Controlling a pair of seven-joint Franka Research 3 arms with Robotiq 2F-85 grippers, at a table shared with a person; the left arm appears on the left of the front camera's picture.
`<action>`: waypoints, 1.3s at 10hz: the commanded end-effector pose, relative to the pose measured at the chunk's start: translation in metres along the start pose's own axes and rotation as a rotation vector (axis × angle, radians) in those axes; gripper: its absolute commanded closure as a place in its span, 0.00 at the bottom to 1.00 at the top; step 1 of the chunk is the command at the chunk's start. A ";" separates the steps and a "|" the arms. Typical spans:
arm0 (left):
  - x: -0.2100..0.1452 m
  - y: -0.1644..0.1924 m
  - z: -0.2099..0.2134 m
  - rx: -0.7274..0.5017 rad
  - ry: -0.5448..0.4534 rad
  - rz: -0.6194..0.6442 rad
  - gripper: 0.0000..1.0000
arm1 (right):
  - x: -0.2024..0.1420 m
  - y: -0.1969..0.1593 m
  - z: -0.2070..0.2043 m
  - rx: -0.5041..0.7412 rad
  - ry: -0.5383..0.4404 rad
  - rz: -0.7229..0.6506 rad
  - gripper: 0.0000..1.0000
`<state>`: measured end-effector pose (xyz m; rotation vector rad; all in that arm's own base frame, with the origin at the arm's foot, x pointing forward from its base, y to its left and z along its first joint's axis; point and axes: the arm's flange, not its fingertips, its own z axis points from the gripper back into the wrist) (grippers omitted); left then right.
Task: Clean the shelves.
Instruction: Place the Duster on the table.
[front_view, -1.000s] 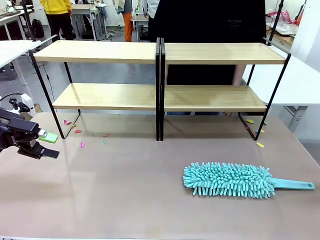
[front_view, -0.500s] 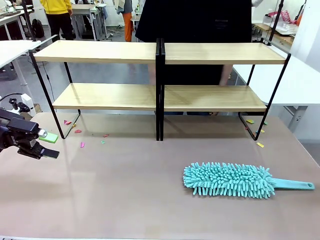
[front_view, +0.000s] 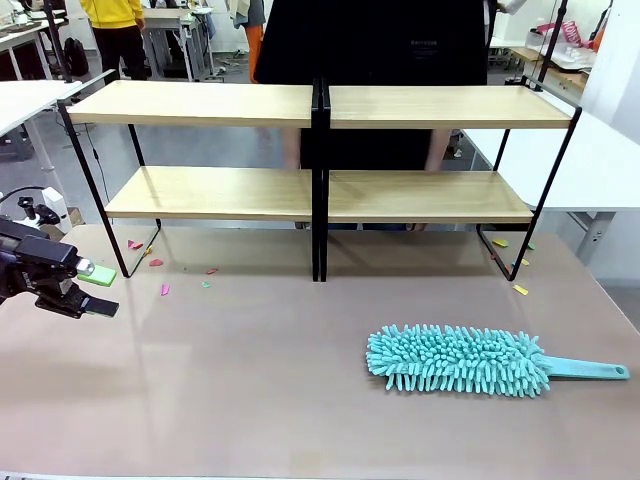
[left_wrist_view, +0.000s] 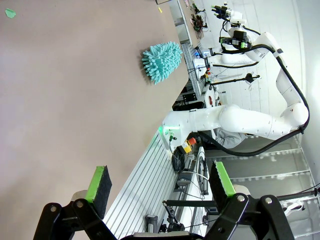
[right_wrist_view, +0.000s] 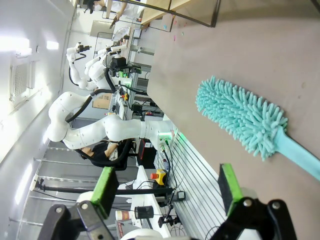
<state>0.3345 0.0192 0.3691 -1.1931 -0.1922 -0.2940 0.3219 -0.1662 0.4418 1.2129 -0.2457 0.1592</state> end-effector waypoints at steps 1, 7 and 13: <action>-0.001 -0.001 -0.002 -0.026 -0.020 -0.016 0.00 | 0.004 0.000 0.002 0.010 -0.013 0.021 0.00; -0.001 -0.001 -0.002 -0.026 -0.020 -0.016 0.00 | 0.004 0.000 0.002 0.010 -0.013 0.021 0.00; -0.001 -0.001 -0.002 -0.026 -0.020 -0.016 0.00 | 0.004 0.000 0.002 0.010 -0.013 0.021 0.00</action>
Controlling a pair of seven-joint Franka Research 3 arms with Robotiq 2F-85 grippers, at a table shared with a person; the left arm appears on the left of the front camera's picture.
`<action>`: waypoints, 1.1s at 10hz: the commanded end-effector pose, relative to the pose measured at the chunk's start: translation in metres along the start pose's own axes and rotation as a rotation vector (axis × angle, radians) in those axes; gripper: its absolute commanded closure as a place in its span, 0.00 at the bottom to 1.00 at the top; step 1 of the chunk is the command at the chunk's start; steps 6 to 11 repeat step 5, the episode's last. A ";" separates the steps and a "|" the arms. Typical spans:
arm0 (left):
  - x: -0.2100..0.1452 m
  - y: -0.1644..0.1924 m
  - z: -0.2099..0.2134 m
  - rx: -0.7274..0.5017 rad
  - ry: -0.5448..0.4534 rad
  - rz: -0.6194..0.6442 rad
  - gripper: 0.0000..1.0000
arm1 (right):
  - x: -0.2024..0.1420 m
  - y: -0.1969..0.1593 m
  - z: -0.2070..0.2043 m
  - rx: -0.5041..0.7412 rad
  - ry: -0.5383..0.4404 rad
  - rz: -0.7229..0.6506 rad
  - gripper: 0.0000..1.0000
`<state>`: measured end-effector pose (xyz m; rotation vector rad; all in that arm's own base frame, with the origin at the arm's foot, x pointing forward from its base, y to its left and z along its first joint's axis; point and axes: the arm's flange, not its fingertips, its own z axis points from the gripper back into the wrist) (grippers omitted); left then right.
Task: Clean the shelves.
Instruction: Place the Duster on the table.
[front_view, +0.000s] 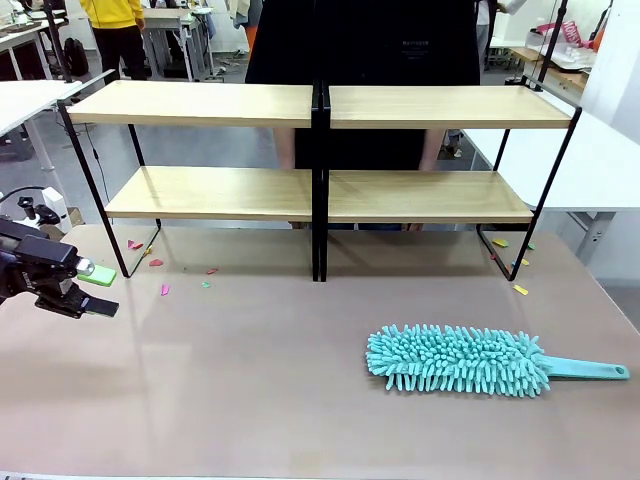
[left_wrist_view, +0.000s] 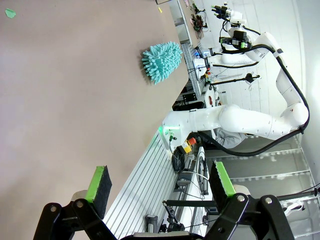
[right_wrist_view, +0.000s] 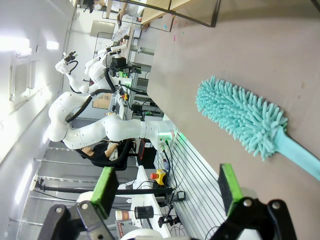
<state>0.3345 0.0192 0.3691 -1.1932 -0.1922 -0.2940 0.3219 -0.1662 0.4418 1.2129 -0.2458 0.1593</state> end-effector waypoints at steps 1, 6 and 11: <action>-0.001 -0.001 -0.002 -0.026 -0.020 -0.016 0.00 | 0.004 0.000 0.002 0.010 -0.013 0.021 0.00; -0.001 -0.001 -0.002 -0.026 -0.020 -0.016 0.00 | 0.004 0.000 0.002 0.010 -0.013 0.021 0.00; -0.001 -0.001 -0.002 -0.026 -0.020 -0.016 0.00 | 0.004 0.000 0.002 0.010 -0.013 0.021 0.00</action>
